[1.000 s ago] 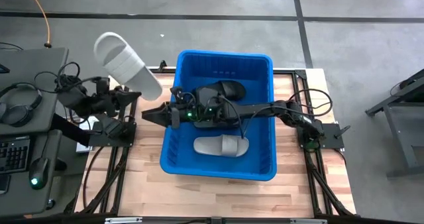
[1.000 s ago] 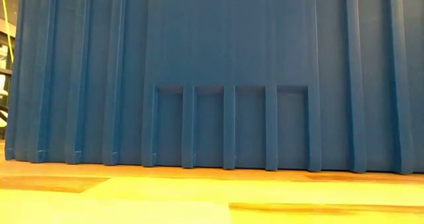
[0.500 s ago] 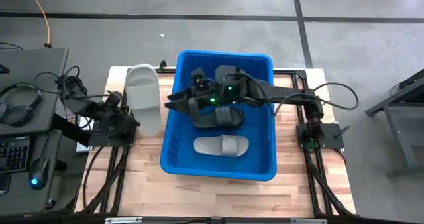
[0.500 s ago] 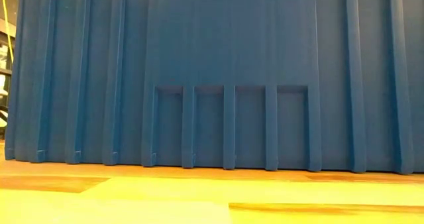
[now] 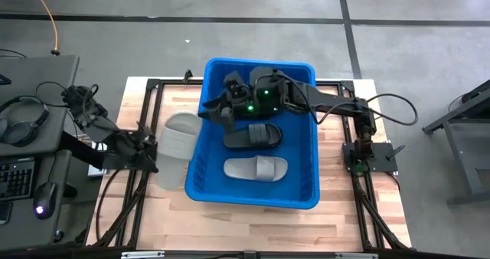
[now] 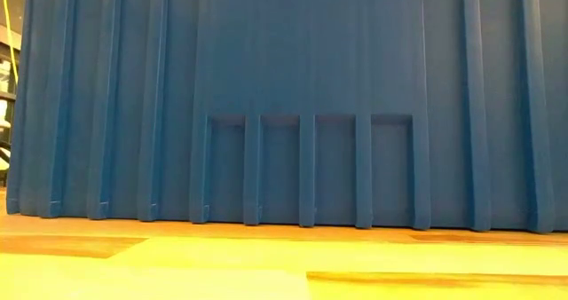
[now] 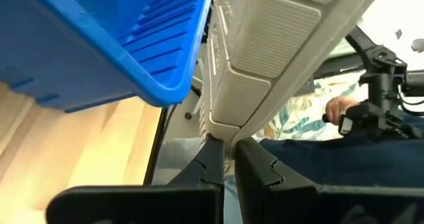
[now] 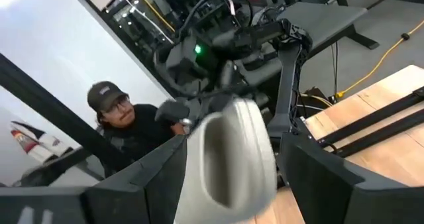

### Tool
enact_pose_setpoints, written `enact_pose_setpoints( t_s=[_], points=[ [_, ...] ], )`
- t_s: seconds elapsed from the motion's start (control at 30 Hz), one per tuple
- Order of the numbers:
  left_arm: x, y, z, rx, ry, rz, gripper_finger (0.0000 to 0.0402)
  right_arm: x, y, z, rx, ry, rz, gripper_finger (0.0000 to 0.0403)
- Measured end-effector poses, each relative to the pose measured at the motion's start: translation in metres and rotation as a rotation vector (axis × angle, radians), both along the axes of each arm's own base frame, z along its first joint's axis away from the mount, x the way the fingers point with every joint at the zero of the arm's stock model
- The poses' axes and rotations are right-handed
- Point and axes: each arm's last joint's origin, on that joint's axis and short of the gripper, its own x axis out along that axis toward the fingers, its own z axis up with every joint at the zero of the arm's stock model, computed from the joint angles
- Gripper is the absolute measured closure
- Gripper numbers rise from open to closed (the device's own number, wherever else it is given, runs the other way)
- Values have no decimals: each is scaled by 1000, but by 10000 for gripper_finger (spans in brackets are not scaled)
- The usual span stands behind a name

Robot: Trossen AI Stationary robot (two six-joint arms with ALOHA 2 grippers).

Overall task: Pick and place slides into bin
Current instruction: Put the gray slide into the blue container

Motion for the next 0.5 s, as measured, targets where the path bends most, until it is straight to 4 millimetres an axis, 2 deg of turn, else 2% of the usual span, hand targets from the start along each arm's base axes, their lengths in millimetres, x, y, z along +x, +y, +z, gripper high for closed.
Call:
enact_pose_setpoints(
  t_s=[0.13, 0.27, 0.5],
  points=[
    [11, -8, 4, 8, -39, -25, 399, 2, 1, -3, 2, 20, -11, 171],
    [15, -11, 6, 1, -61, -43, 399, 2, 3, -10, 3, 75, -4, 169],
    [15, -11, 5, 1, -47, -45, 399, 3, 21, -7, -10, 30, 76, 169]
  ],
)
